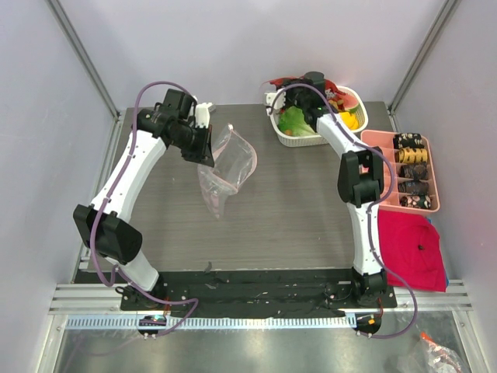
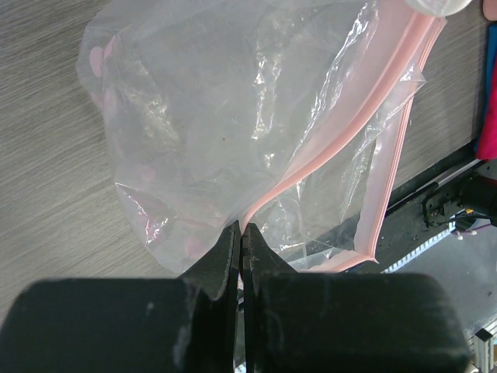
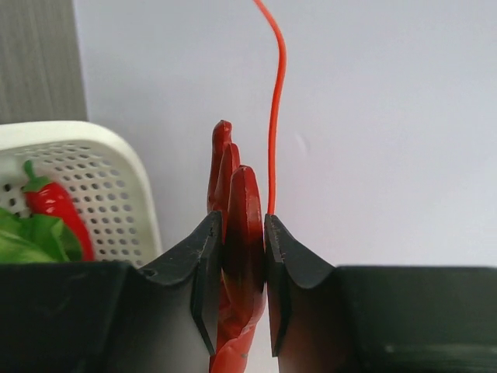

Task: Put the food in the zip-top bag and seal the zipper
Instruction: Pick up the fake lobster from the bin.

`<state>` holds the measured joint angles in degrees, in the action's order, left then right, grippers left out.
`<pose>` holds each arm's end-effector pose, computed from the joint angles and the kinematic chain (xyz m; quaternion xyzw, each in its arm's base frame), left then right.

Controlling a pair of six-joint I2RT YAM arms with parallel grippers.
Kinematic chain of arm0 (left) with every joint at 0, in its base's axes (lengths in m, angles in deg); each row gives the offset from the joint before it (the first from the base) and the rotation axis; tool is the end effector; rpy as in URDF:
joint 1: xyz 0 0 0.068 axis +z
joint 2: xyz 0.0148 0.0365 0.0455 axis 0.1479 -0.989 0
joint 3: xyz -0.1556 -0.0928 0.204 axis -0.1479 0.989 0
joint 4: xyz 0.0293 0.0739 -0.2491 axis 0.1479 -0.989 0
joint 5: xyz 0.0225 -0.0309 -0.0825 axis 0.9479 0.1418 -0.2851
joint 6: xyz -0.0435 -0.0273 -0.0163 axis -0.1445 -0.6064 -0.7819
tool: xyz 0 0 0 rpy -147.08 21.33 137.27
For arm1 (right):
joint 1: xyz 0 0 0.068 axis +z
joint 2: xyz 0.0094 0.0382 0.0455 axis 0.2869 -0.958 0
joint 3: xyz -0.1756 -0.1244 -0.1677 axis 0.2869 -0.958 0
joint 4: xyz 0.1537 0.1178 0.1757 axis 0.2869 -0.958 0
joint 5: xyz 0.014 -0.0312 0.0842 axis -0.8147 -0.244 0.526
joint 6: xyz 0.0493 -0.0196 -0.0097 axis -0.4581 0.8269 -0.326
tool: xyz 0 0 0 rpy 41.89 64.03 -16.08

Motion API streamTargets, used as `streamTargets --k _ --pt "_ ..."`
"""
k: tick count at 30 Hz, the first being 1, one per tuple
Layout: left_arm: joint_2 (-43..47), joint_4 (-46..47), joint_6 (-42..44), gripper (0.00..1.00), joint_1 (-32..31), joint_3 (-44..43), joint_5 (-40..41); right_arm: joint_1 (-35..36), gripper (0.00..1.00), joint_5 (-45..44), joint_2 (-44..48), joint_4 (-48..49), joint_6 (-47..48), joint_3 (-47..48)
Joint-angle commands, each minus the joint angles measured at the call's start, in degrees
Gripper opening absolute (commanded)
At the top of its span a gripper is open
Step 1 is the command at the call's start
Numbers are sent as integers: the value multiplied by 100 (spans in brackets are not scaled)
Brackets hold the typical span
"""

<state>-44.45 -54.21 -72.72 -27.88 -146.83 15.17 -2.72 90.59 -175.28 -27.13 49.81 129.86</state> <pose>0.3113 -0.1225 0.3774 0.1265 0.9401 -0.2305 0.2170 0.5450 0.1497 0.2655 -0.6783 0.3916 -0.2356 0.5754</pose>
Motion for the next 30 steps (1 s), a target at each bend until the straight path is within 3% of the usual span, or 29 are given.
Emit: streamTargets --k 1,8,14,19,26,30 --pt "188 151 84 0 30 2 -84 -51 1 244 549 768 -106 -73" --pt "197 142 101 0 30 -7 -67 -104 1 305 900 1215 -571 -257" --pt "232 212 49 0 39 19 -58 -103 1 95 1682 2112 -1976 -1021" --pt "232 317 -83 0 118 72 -119 -121 1 -669 2253 2324 -3478 -1032" --pt "267 608 -224 0 127 151 -94 -183 1 -1644 2640 2973 -4447 -1058" --pt "293 722 -320 0 127 203 -49 -191 1 -2681 2851 2309 -5588 -488"
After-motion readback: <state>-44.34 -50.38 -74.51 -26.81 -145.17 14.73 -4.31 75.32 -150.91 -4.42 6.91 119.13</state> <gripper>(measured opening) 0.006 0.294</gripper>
